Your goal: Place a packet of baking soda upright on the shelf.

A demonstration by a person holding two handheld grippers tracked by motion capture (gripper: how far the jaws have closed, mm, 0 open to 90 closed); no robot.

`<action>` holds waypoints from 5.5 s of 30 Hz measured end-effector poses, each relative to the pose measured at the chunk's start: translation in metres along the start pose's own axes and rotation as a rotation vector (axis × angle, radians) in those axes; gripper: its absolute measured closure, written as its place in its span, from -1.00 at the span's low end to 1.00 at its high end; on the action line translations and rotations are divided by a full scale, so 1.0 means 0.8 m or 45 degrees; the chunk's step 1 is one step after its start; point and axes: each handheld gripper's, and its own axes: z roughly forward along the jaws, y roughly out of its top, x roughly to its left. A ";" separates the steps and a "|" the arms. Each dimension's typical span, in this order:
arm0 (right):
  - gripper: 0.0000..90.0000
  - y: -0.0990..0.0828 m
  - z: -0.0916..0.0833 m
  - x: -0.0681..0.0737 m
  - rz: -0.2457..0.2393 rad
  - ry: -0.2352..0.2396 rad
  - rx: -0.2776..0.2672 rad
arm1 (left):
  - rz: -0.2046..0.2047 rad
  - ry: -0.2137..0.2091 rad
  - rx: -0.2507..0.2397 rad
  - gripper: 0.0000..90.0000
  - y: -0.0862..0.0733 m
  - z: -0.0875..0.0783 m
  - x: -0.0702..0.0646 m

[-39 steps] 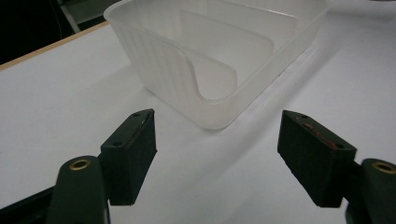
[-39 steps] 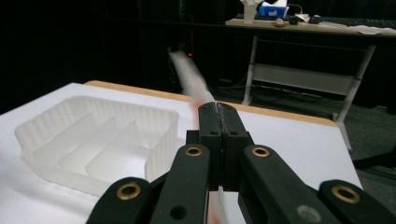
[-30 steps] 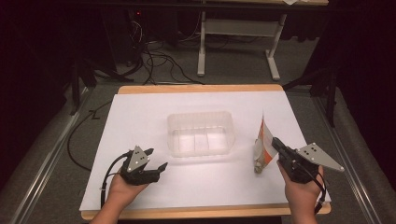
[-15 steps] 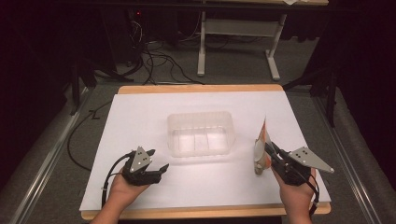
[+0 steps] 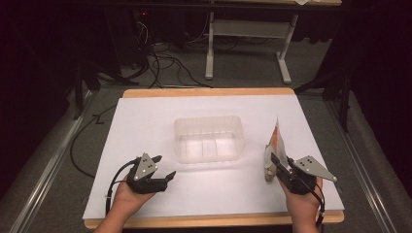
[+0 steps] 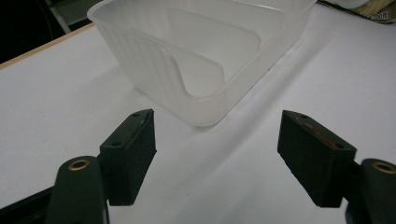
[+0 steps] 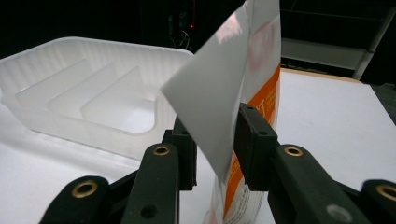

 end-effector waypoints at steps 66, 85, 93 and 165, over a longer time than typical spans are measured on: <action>1.00 0.090 -0.016 0.012 0.004 0.018 -0.242 | -0.110 0.059 -0.052 -0.40 -0.015 -0.030 0.014; 1.00 0.148 0.003 0.042 0.020 0.140 -0.291 | -0.112 0.057 -0.053 -0.39 -0.015 -0.030 0.014; 1.00 0.164 0.023 0.063 0.013 0.193 -0.283 | -0.111 0.058 -0.057 -0.39 -0.015 -0.033 0.014; 1.00 0.112 0.186 0.150 -0.088 0.255 -0.102 | -0.102 0.029 -0.058 -0.41 -0.015 -0.031 0.013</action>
